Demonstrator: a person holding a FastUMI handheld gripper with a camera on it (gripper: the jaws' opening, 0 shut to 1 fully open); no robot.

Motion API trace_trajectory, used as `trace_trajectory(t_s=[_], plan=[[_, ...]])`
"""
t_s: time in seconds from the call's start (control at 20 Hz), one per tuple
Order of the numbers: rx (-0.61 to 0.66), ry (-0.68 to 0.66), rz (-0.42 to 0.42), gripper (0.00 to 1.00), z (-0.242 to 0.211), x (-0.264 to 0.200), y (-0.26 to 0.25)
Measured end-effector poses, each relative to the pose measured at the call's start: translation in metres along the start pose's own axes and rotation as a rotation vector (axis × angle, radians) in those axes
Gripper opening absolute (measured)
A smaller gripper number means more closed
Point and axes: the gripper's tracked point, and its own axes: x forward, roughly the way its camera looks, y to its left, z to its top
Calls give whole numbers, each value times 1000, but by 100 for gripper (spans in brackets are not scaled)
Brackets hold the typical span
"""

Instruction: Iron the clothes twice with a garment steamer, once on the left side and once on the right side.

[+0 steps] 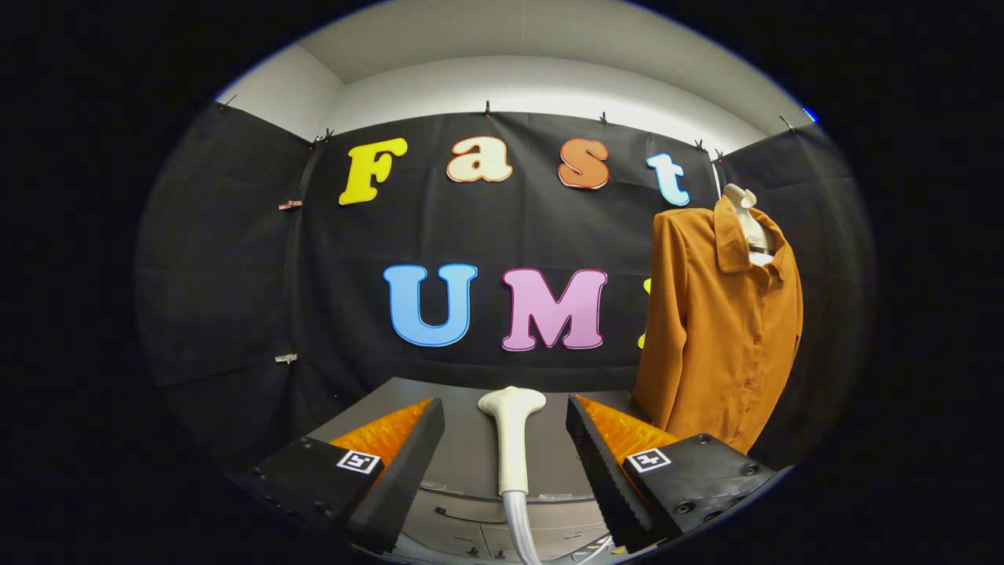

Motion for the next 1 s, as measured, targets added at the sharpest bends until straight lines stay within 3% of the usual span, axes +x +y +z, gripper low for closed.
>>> trace_trajectory(t_s=[0.4, 0.95, 1.0], plan=[[-4, 191, 7, 98, -73, 86, -6], [-10, 408, -6, 93, -141, 123, -12], [-11, 419, -3, 88, -144, 124, -11]])
